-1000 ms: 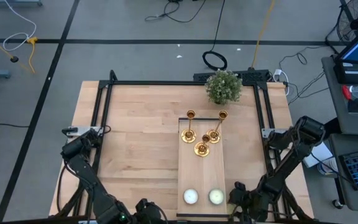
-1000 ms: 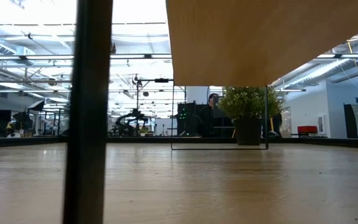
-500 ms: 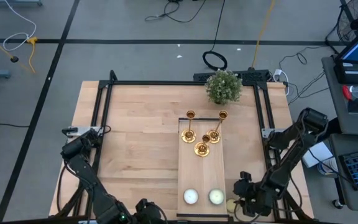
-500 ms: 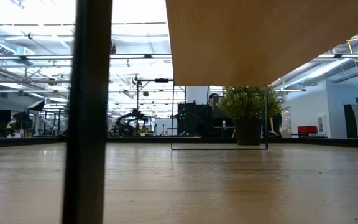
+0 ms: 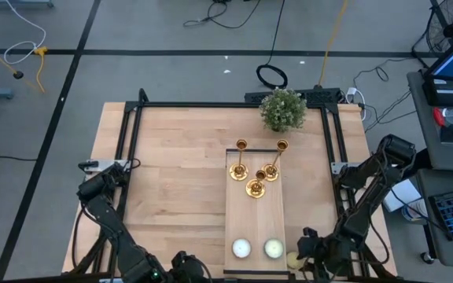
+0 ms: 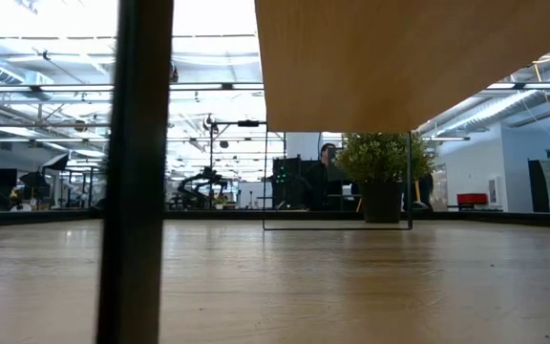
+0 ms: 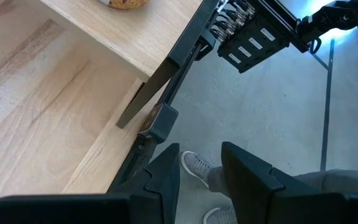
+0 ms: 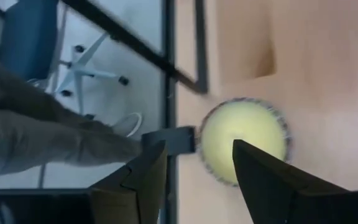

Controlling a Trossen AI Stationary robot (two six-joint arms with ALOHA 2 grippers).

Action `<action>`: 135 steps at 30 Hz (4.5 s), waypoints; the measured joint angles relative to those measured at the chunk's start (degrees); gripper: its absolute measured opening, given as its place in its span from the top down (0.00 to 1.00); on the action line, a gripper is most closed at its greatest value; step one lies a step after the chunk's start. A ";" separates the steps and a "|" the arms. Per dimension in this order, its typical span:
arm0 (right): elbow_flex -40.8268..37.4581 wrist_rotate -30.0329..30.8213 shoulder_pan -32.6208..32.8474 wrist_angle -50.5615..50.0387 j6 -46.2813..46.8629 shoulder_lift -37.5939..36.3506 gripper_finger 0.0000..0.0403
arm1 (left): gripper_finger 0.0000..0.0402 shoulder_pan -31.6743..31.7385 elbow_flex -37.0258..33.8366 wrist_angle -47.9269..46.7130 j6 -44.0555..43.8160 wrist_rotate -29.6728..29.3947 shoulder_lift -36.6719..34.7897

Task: Pick & Place candle stick holders
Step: Put the red patterned scented candle on the shelf

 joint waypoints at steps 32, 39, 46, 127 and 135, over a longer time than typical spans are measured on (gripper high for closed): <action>7.17 -1.09 0.19 93.39 -46.49 -4.93 0.60 | 0.70 -0.10 0.00 -0.02 0.99 -2.13 0.00; 27.60 1.74 1.56 47.10 -55.53 -5.66 0.65 | 0.70 -0.10 0.00 -0.02 0.79 -3.01 0.00; 37.46 20.06 3.67 5.81 -40.95 -4.48 0.67 | 0.70 -0.10 0.00 -0.04 0.93 -2.99 0.00; 9.51 1.34 -0.14 -16.24 -5.58 4.28 0.32 | 0.70 -0.10 0.00 -0.26 2.22 -2.95 0.00; 13.00 1.54 -0.69 -20.59 -8.29 8.17 0.32 | 0.70 -0.10 0.00 -0.26 1.96 -2.97 0.00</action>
